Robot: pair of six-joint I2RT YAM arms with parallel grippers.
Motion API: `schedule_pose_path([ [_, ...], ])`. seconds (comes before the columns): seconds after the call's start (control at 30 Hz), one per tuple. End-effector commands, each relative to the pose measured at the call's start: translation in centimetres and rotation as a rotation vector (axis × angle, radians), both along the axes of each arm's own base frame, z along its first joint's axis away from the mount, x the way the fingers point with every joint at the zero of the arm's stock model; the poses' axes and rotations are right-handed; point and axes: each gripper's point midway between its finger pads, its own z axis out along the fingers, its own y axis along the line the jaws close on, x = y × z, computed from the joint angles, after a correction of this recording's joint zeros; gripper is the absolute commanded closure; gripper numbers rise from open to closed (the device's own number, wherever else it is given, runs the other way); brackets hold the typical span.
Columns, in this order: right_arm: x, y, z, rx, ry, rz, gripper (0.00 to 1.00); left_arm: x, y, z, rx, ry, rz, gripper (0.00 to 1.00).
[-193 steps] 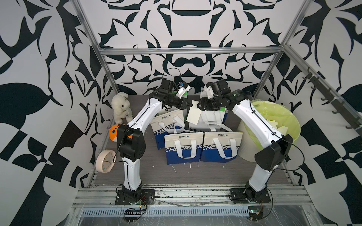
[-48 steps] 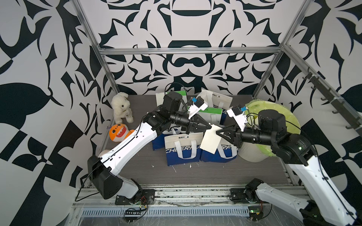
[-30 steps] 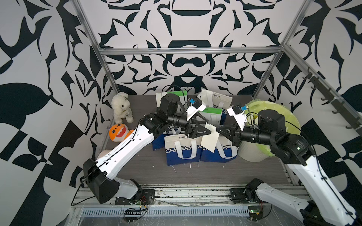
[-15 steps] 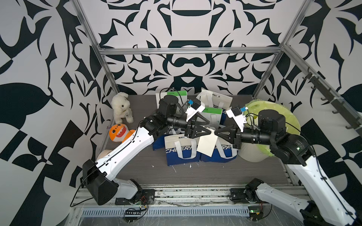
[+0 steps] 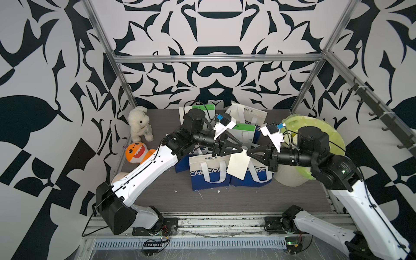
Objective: Shred takeout receipts and throw away
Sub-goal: Shred the takeout receipt.
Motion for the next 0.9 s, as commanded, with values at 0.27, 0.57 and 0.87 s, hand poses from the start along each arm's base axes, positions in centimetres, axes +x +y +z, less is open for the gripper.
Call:
schedule_pose_path([
  [0.27, 1.1, -0.4, 0.8, 0.0, -0.061, -0.065, 1.0, -0.6, 0.1, 1.1, -0.031, -0.022, -0.023, 1.0],
  [0.57, 1.8, 0.2, 1.0, 0.03, -0.044, -0.07, 0.77, -0.6, 0.1, 1.0, -0.037, -0.004, -0.021, 1.0],
  [0.87, 1.9, 0.9, 2.1, 0.086, -0.041, -0.04, 0.9, -0.5, -0.1, 0.8, -0.032, 0.006, -0.016, 1.0],
])
